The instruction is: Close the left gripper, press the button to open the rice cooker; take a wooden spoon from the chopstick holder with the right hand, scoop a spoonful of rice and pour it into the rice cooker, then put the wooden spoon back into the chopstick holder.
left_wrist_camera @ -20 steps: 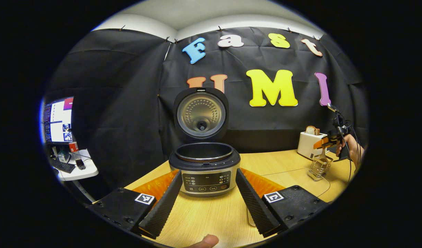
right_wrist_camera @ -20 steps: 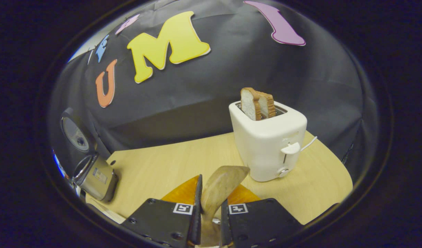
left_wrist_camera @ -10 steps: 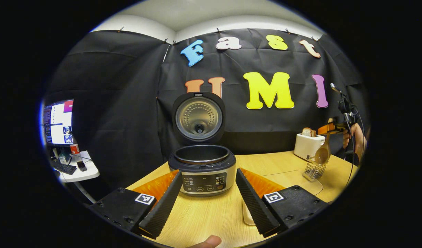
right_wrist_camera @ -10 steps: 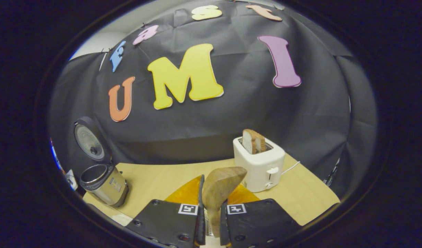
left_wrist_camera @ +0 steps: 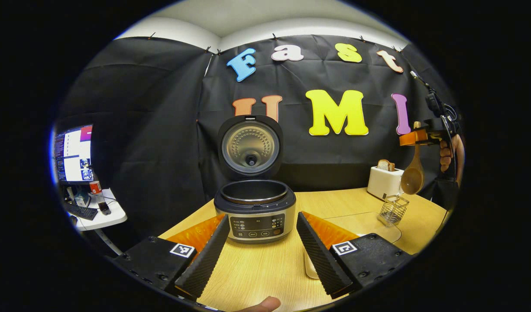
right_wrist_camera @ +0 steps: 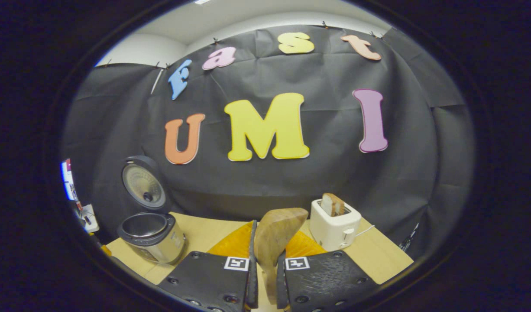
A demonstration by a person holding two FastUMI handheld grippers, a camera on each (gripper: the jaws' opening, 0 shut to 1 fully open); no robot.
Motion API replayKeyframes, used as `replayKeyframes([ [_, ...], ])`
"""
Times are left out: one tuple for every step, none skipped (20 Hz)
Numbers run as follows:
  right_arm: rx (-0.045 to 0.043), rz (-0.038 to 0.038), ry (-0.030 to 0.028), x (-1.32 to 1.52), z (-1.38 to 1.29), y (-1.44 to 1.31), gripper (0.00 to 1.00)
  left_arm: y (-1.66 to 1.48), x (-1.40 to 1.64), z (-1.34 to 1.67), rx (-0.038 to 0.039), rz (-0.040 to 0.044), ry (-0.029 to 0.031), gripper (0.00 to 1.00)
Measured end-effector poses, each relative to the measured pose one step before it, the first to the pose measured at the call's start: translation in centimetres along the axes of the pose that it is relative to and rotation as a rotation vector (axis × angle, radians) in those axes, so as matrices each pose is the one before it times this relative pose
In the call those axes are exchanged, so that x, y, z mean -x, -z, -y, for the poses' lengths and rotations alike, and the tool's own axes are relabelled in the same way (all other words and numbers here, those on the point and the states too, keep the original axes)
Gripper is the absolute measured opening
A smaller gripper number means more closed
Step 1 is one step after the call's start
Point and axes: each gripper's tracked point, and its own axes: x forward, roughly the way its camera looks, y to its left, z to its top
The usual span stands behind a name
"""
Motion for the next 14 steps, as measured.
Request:
replayKeyframes([
  [0.02379,0.00496,-0.01954,0.499,-1.852,0.122,0.16,-0.042,0.060,-0.249,0.00254,-0.00159,-0.00055,0.99],
  [0.02724,0.00620,-0.01337,0.304,-1.781,0.215,0.16,-0.132,0.135,-0.226,0.00068,0.00249,-0.00205,0.99],
  [0.02744,0.00204,-0.01729,0.254,-1.734,0.308,0.16,-0.149,0.096,-0.276,-0.00175,0.00355,-0.00028,0.99],
  [0.02749,-0.00361,-0.00938,-0.031,-1.612,0.614,0.14,-0.112,0.083,-0.255,-0.00139,0.00044,-0.00158,0.99],
  [0.02119,-0.00324,-0.00697,0.005,-1.349,0.508,0.16,-0.027,0.140,-0.248,0.00075,0.00077,-0.00377,0.99],
  [0.00881,-0.00580,0.00018,-0.172,-1.206,0.742,0.16,-0.051,0.122,-0.286,0.00232,0.00012,-0.00443,0.99],
  [0.00216,-0.01112,0.00405,-0.227,-0.970,0.879,0.16,-0.066,0.086,-0.233,0.00270,0.00092,-0.00323,0.99],
  [-0.00577,-0.01809,-0.00561,-0.251,-0.994,1.150,0.16,-0.073,0.073,-0.226,0.00265,0.00296,0.00078,0.99],
  [-0.00488,-0.01520,0.00294,-0.311,-0.727,1.026,0.16,-0.129,0.063,-0.137,0.00524,0.00227,-0.00019,0.99],
  [-0.01036,-0.01608,0.00407,-0.338,-0.611,0.981,0.16,-0.044,0.005,-0.191,0.00789,0.00012,-0.00112,0.99],
  [-0.00996,-0.01609,0.01300,-0.305,-0.353,0.961,0.16,-0.015,0.000,-0.140,0.00993,-0.00020,-0.00067,0.99],
  [-0.01551,-0.00594,0.01290,-0.472,-0.203,0.796,0.16,0.013,0.051,-0.068,0.00749,-0.00166,0.00157,0.99],
  [-0.01581,-0.00408,0.02228,-0.424,0.027,0.743,0.16,-0.036,0.060,0.037,0.00449,-0.00045,0.00201,0.99],
  [-0.01888,-0.00535,0.02121,-0.428,0.142,0.873,0.16,-0.035,-0.031,-0.033,0.00113,-0.00021,0.00037,0.99],
])
